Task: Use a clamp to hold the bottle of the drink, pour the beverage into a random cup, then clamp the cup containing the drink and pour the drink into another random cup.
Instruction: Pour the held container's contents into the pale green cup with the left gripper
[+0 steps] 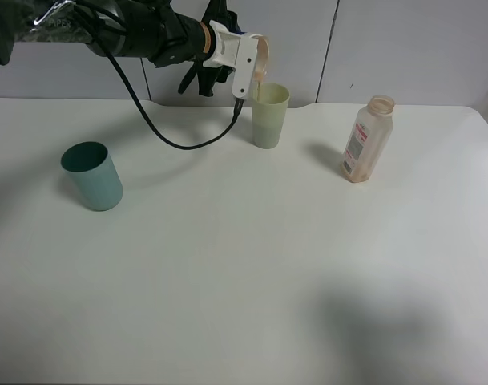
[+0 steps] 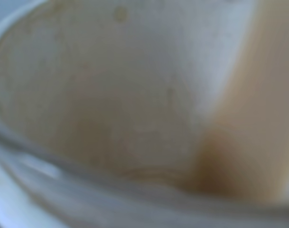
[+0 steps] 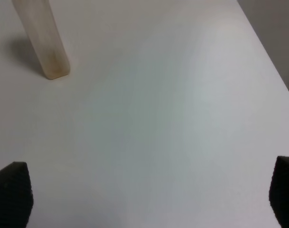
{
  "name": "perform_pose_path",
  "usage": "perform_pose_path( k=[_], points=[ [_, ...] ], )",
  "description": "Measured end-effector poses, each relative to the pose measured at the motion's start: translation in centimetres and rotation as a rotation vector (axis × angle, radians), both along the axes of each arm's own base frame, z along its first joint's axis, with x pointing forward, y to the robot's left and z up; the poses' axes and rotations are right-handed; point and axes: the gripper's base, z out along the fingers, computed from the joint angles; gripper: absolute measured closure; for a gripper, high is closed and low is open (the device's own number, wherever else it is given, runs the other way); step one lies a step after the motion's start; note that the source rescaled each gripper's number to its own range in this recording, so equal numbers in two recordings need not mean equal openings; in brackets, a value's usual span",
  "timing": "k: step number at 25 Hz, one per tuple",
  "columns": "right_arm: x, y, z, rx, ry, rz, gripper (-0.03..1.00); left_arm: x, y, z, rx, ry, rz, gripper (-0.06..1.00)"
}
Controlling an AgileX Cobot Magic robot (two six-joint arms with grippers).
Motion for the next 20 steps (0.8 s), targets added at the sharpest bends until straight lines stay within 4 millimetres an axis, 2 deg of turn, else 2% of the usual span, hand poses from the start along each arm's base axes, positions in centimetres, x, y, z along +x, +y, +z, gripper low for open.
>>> perform_pose_path(
  k=[20],
  points=[
    [0.0, 0.0, 0.0, 0.0, 0.0, 0.0, -0.03, -0.05, -0.07, -0.03, 0.042, -0.017, -0.017, 0.92]
  ],
)
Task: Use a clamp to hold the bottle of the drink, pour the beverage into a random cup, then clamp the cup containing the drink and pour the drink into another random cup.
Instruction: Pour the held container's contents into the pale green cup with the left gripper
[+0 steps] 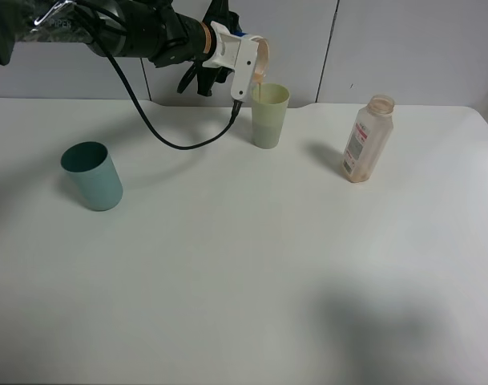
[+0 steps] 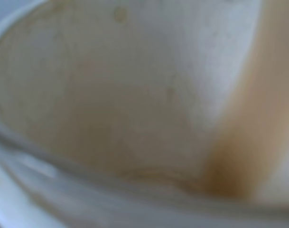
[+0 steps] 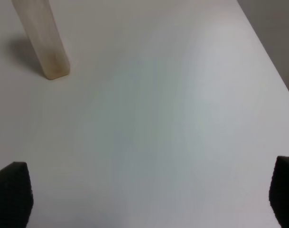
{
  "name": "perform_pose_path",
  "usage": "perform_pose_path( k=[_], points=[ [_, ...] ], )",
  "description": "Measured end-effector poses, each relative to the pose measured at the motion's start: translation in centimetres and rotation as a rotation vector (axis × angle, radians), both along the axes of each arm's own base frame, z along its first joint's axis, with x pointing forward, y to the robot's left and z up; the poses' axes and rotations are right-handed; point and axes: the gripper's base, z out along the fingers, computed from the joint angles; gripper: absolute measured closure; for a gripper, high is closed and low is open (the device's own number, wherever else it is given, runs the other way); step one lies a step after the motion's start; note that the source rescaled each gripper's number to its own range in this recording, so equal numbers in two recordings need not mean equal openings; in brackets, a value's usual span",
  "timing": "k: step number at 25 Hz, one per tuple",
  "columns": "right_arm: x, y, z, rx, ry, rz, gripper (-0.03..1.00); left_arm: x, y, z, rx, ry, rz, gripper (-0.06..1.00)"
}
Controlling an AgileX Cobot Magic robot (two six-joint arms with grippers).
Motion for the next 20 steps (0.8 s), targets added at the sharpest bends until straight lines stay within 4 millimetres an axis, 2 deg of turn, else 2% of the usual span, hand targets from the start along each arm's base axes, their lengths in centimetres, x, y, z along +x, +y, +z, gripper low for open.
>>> perform_pose_path(
  k=[14, 16, 20],
  points=[
    [0.0, 0.0, 0.0, 0.0, 0.0, 0.0, -0.03, 0.0, -0.1, 0.0, -0.002, 0.001, -0.001, 0.92],
    [0.0, 0.0, 0.0, 0.0, 0.0, 0.0, -0.03, -0.5, -1.0, 0.0, -0.002, 0.002, -0.018, 0.92],
    [0.0, 0.0, 0.0, 0.0, 0.0, 0.0, -0.03, -0.7, -1.4, 0.0, -0.006, -0.001, -0.03, 0.92]
  ],
)
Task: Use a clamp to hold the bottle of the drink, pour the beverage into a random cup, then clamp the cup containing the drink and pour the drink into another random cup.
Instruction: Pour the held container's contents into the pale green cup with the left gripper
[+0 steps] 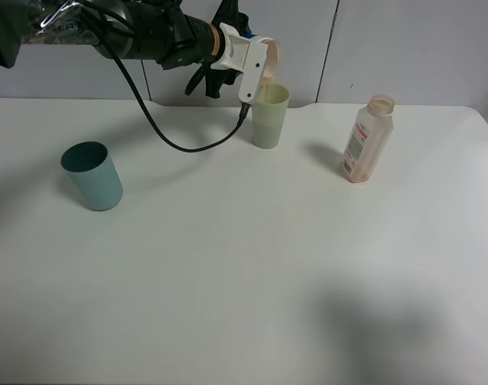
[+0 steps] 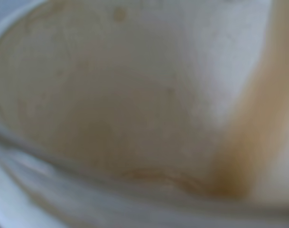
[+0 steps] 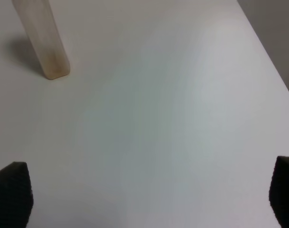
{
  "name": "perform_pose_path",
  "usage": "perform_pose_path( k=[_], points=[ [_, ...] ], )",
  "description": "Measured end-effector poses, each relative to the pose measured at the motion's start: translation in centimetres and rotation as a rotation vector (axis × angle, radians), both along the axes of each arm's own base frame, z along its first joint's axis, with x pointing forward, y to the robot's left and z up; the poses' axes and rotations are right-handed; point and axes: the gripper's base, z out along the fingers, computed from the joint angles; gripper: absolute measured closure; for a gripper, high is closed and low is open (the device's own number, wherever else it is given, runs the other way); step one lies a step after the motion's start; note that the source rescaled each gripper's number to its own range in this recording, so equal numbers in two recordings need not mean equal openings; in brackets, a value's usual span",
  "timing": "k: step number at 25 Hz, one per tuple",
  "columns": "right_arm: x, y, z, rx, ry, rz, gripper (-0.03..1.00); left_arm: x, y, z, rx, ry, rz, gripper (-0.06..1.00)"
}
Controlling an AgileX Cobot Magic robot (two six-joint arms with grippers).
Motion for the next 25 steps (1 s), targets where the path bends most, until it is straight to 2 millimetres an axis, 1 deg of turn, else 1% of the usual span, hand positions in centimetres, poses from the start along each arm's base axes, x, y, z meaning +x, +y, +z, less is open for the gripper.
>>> perform_pose_path(
  k=[7, 22, 25],
  points=[
    [0.0, 0.0, 0.0, 0.0, 0.0, 0.0, -0.03, 0.0, 0.0, 0.0, 0.02, -0.011, -0.01, 0.92],
    [0.0, 0.0, 0.0, 0.0, 0.0, 0.0, -0.03, -0.03, -0.17, 0.13, 0.167, -0.109, -0.102, 0.92],
    [0.0, 0.0, 0.0, 0.0, 0.0, 0.0, -0.03, -0.03, -0.39, 0.42, 0.182, -0.145, -0.135, 0.92]
  ],
)
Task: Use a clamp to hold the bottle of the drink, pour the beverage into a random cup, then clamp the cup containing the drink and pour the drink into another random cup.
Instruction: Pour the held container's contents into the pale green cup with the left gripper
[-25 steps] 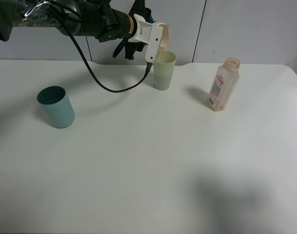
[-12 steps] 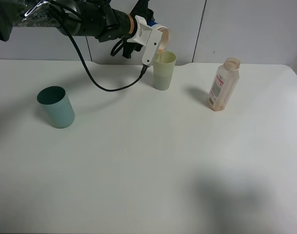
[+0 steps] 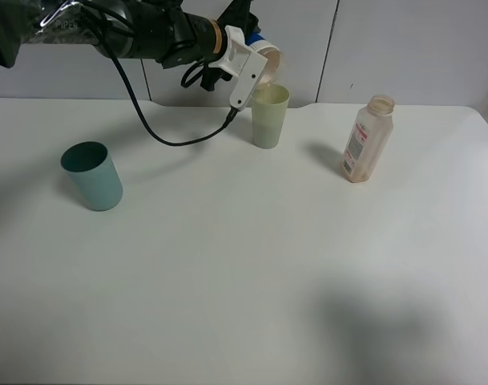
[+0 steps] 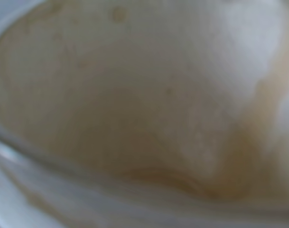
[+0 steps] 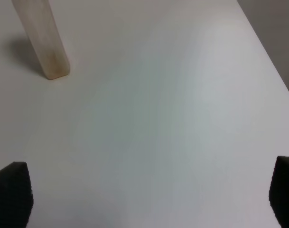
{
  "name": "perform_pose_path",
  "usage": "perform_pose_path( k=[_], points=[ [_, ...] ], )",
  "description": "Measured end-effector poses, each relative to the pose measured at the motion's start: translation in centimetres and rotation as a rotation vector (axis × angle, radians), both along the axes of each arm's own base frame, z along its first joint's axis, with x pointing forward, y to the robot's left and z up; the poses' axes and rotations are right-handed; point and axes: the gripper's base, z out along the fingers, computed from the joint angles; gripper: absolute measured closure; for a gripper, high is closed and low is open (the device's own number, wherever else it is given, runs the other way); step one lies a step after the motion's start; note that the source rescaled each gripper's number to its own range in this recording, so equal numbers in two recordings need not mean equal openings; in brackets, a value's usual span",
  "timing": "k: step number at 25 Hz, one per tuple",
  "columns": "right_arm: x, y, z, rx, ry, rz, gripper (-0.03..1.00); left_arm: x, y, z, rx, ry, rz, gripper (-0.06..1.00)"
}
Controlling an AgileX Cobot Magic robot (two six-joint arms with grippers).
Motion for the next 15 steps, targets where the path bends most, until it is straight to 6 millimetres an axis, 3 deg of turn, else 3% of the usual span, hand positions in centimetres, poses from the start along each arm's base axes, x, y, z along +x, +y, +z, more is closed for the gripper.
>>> perform_pose_path(
  k=[15],
  points=[
    [0.0, 0.0, 0.0, 0.0, 0.0, 0.0, -0.03, 0.2, -0.6, 1.5, 0.028, -0.104, -0.072, 0.92]
  ],
)
